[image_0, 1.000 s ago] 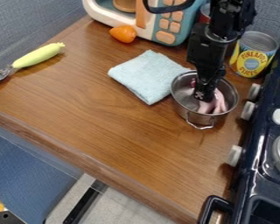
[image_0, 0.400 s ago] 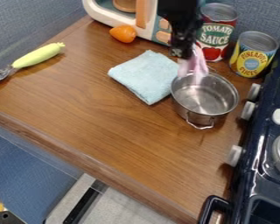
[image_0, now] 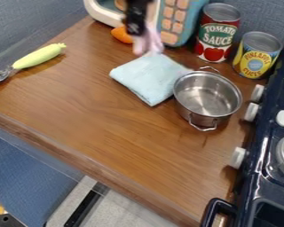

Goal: Take the pink object out of the pot and put it above the yellow spoon

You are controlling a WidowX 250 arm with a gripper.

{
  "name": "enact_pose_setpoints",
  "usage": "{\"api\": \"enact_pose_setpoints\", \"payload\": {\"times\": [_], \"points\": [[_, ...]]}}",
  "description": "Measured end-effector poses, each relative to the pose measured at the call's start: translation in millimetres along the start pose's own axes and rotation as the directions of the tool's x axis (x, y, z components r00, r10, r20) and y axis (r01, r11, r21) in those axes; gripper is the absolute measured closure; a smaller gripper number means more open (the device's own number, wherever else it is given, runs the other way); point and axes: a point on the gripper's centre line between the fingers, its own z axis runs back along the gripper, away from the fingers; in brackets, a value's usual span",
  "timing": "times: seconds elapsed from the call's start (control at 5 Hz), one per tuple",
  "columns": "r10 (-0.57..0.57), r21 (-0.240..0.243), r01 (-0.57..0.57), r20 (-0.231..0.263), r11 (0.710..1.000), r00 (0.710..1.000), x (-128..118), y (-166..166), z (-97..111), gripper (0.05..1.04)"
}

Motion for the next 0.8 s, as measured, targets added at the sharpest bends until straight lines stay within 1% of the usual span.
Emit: {"api": "enact_pose_setpoints", "payload": {"times": [0.2,0.4,0.6,0.8], "points": [[0.05,0.045,-0.052,0.042,0.998,0.998,24.0,-26.4,-25.2,0.834],[0.091,0.044,-0.094,0.07,0.995,0.993,46.1,-48.2,-38.9,0.835],[0.108,0.093,-0.115,0.082,0.989,0.991,59.6,-58.7,-66.7,0.835],[0.13,0.124,-0.141,0.094,0.982,0.987,74.3,-64.7,-82.1,0.835]]}}
